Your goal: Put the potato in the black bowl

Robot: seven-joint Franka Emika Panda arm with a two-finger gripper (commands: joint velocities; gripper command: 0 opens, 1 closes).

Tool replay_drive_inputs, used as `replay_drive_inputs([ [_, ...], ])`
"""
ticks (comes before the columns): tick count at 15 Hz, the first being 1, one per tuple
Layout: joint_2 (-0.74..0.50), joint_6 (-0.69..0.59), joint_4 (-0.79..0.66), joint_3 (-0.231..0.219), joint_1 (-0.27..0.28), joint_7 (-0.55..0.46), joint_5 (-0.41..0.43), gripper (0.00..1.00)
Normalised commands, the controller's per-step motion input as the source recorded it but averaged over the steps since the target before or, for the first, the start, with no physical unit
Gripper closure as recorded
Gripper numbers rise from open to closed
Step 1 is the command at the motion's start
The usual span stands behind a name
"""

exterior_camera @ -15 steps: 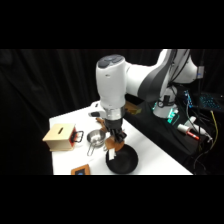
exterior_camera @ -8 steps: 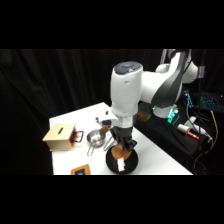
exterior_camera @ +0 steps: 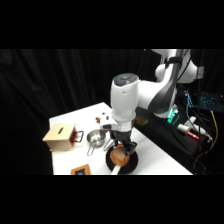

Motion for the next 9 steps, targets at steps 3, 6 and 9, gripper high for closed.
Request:
replay_drive_inputs([
  [3, -0.02, 0.14, -0.01, 0.017, -0.033, -0.17, 0.080, 0.00],
  [6, -0.12, -0.05, 0.00, -0.003, -0.012, -0.14, 0.037, 0.00],
  [9, -0.29, -0.22, -0.02, -0.030, 0.005, -0.08, -0.009, 0.00],
])
